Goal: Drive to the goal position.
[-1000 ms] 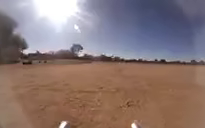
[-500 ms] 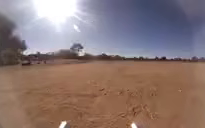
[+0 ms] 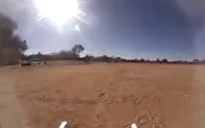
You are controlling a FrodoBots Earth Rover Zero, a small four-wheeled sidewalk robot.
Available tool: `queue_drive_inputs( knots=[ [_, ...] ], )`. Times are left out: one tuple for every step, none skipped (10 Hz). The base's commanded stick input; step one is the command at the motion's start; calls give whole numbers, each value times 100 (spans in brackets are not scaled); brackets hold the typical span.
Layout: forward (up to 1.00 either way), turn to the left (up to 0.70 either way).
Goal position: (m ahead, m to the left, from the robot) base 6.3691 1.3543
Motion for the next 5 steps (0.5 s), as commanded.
queue_drive_inputs(
  knots=[
    [50, 0],
    [50, 0],
    [50, 0],
    [50, 0],
    [50, 0]
  ],
)
